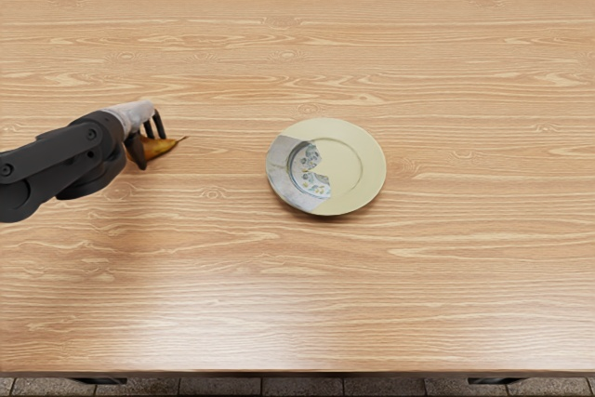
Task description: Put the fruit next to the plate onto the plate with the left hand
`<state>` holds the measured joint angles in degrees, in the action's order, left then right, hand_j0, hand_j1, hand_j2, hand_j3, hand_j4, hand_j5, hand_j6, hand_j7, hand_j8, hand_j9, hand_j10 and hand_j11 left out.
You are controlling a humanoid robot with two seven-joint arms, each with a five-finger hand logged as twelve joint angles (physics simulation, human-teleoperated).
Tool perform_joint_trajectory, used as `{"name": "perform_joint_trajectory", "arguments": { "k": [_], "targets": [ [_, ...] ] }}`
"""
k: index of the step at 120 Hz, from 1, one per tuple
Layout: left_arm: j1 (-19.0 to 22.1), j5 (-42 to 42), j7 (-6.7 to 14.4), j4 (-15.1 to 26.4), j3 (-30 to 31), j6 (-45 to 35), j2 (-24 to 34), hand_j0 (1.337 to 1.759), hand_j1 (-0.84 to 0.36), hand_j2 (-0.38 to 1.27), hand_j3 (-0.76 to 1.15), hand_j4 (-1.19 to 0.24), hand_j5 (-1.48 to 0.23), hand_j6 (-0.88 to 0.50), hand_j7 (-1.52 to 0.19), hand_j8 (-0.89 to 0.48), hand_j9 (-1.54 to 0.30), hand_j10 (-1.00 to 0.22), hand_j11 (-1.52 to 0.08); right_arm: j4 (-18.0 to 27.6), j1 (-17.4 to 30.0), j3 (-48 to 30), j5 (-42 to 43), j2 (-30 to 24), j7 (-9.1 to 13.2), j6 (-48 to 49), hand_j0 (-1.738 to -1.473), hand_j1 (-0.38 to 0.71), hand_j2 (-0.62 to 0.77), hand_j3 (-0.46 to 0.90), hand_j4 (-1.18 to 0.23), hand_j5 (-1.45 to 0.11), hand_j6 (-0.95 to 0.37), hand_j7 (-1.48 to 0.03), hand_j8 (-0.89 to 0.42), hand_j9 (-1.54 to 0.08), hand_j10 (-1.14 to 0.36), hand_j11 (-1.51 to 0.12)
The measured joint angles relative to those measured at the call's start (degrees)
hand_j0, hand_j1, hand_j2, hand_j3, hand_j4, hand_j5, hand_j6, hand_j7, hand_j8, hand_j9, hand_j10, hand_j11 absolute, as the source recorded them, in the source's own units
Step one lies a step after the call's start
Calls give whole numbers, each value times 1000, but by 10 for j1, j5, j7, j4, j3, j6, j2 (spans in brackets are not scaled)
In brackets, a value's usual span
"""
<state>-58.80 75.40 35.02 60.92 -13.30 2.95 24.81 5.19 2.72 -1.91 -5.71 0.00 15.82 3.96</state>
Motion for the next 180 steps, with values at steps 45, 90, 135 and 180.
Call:
{"name": "perform_joint_trajectory", "arguments": {
  "k": [45, 90, 135, 180],
  "targets": [
    [-3, -6, 0, -2, 3, 2, 3, 1656, -315, 317, 4, -612, -842, -557, -845, -546, -850, -648, -849, 0, 0, 0, 0, 0, 0, 0, -1658, -349, 0, 0, 0, 0, -1, 0, -1, 0, 0, 0],
    [-1, -7, 0, -2, 3, 4, 5, 1642, -294, 305, -31, -633, -905, -559, -908, -551, -912, -685, -909, 0, 0, 0, 0, 0, 0, 0, -1658, -349, 0, 0, 0, 0, -1, 0, -1, 0, 0, 0],
    [-8, -9, 0, 5, 2, 4, 8, 1652, -303, 337, -5, -670, -940, -571, -932, -549, -934, -675, -932, 0, 0, 0, 0, 0, 0, 0, -1658, -349, 0, 0, 0, 0, -1, 0, 0, 0, 0, 0],
    [-23, -11, 0, 46, -5, 9, 33, 1655, -326, 403, -1, -716, -956, -582, -952, -541, -948, -665, -953, 0, -1, 1, 0, 0, 0, 0, -1658, -349, 0, 0, 0, 0, -1, 0, 0, 0, 0, 0]
  ]
}}
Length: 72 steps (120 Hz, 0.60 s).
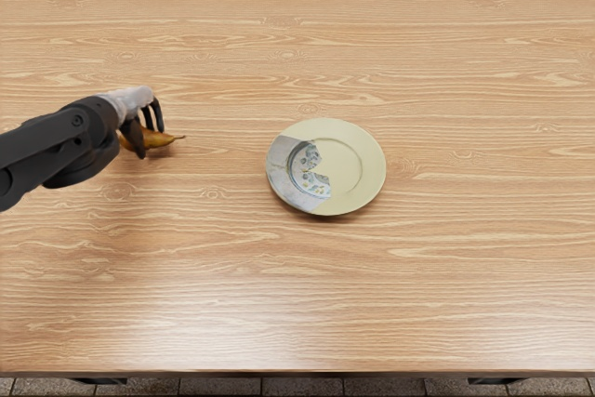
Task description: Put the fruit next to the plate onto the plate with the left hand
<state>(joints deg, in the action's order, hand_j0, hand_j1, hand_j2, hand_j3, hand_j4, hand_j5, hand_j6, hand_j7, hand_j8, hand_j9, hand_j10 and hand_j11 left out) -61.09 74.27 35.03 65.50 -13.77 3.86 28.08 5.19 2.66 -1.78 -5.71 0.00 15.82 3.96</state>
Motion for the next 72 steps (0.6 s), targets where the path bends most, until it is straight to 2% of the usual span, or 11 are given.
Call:
{"name": "perform_joint_trajectory", "arguments": {
  "k": [25, 31, 46, 63, 72],
  "targets": [
    [-18, -17, 0, 19, -1, 5, 9, 1655, -317, 388, 0, -727, -958, -584, -953, -552, -954, -658, -958, 0, 0, -1, 0, 0, 0, 0, -1658, -349, 0, 0, 0, 0, -1, 0, 0, 0, 0, 0],
    [-23, -21, 0, 21, -1, 7, 9, 1655, -330, 429, 0, -728, -959, -584, -955, -547, -954, -657, -958, 0, 0, -1, 0, 0, 0, 0, -1658, -349, 0, 0, 0, 0, -1, 0, 0, 0, 0, 0],
    [-38, -25, 0, 26, -2, 12, 8, 1655, -321, 387, 0, -729, -963, -581, -958, -548, -958, -644, -959, 0, 0, -1, 0, 0, 0, 0, -1658, -349, 0, 0, 0, 0, -1, 0, 0, 0, 0, 0],
    [-59, -37, 0, 31, -2, 24, 8, 1656, -340, 456, 0, -728, -971, -575, -965, -530, -963, -630, -959, 0, 0, -2, 0, 0, 0, 0, -1658, -349, 0, 0, 0, 0, -1, 0, 0, 0, 0, 0],
    [-68, -45, 0, 33, -2, 30, 6, 1656, -340, 421, 0, -732, -966, -576, -967, -530, -959, -629, -962, 0, 0, -3, 0, 0, 0, 0, -1658, -349, 0, 0, 0, 0, -1, 0, 0, 0, 0, 0]
  ]
}}
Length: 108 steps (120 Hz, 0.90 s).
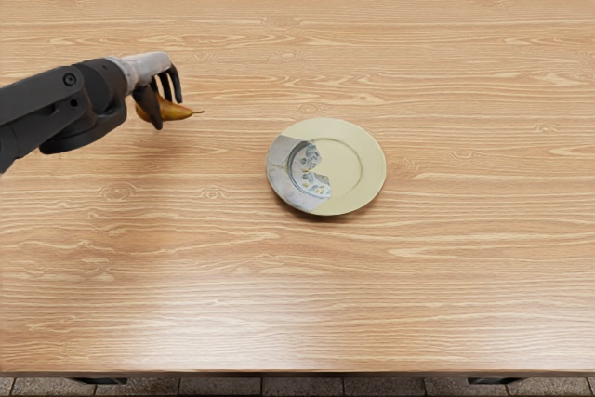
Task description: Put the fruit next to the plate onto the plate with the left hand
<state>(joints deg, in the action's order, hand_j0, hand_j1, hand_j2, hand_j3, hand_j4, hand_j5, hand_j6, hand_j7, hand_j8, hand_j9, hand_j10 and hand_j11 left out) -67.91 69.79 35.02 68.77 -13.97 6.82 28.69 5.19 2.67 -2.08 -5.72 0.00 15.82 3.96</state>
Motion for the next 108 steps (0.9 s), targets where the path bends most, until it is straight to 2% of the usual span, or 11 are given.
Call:
{"name": "perform_joint_trajectory", "arguments": {
  "k": [32, 45, 70, 108],
  "targets": [
    [-25, -24, 0, 15, 0, 16, 0, 1656, -343, 462, 0, -735, -975, -597, -978, -527, -970, -627, -966, 0, 0, -1, 0, 0, 0, 0, -1658, -349, 0, 0, 0, 0, -1, 0, 0, 0, 0, 0],
    [-41, -36, 0, 22, 0, 21, -2, 1655, -331, 407, 0, -741, -979, -580, -982, -538, -975, -630, -974, 0, 0, -1, 0, 0, 0, 0, -1658, -349, 0, 0, 0, 0, -1, 0, 0, 0, 0, 0],
    [-57, -59, 0, 26, -1, 30, -16, 1655, -334, 431, 0, -743, -995, -575, -993, -529, -984, -627, -984, 0, 0, 0, 0, 0, 0, 0, -1658, -349, 0, 0, 0, 0, -1, 0, 0, 0, 0, 0],
    [-70, -75, 0, 26, -2, 34, -74, 1656, -351, 465, 0, -743, -1011, -571, -990, -526, -995, -617, -990, 0, 0, -1, 0, 0, 0, 0, -1658, -349, 0, 0, 0, 0, -1, 0, 0, 0, 0, 0]
  ]
}}
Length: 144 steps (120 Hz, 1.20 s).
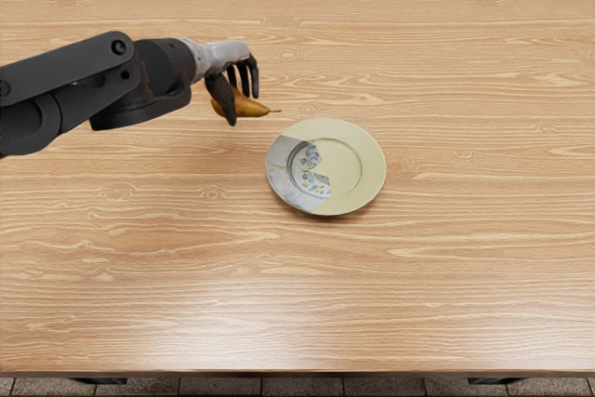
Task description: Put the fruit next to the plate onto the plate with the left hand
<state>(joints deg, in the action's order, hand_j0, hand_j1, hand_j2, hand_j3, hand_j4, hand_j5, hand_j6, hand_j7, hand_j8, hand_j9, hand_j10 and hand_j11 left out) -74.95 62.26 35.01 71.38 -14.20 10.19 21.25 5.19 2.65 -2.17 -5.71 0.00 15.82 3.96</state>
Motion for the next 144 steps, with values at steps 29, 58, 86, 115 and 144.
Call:
{"name": "perform_joint_trajectory", "arguments": {
  "k": [29, 58, 86, 115, 144],
  "targets": [
    [-12, 0, 0, -2, 0, 0, -55, 1656, -352, 519, 0, -748, -1012, -598, -997, -528, -996, -633, -992, 0, 0, 0, 0, 0, 0, 0, -1658, -349, 0, 0, 0, 0, -1, 0, 0, 0, 0, 0],
    [-33, -3, 0, -4, -1, 0, -104, 1656, -374, 571, 0, -745, -1028, -596, -1005, -529, -1003, -617, -996, 0, 0, 0, 0, 0, 0, 0, -1658, -349, 0, 0, 0, 0, -1, 0, 0, 0, 0, 0],
    [-33, -1, 0, -16, -1, -1, -129, 1656, -341, 547, 0, -759, -1022, -638, -1004, -553, -1009, -646, -1007, 0, 0, 0, 0, 0, 0, 0, -1658, -349, 0, 0, 0, 0, -1, 0, -1, 0, 0, 0],
    [-28, 1, 0, -54, 2, -1, -157, 1656, -312, 496, 0, -770, -1032, -643, -1016, -563, -1023, -653, -1013, 0, 0, 0, -1, 0, 0, 0, -1658, -349, 0, 0, 0, 0, -1, 0, -1, 0, 0, 0],
    [-26, 1, 0, -80, 3, -6, -166, 1657, -298, 418, 0, -714, -953, -628, -942, -553, -945, -634, -936, 0, 0, 0, 0, 0, 0, 0, -1658, -349, 0, 0, 0, 0, -1, 0, -1, 0, 0, 0]
  ]
}}
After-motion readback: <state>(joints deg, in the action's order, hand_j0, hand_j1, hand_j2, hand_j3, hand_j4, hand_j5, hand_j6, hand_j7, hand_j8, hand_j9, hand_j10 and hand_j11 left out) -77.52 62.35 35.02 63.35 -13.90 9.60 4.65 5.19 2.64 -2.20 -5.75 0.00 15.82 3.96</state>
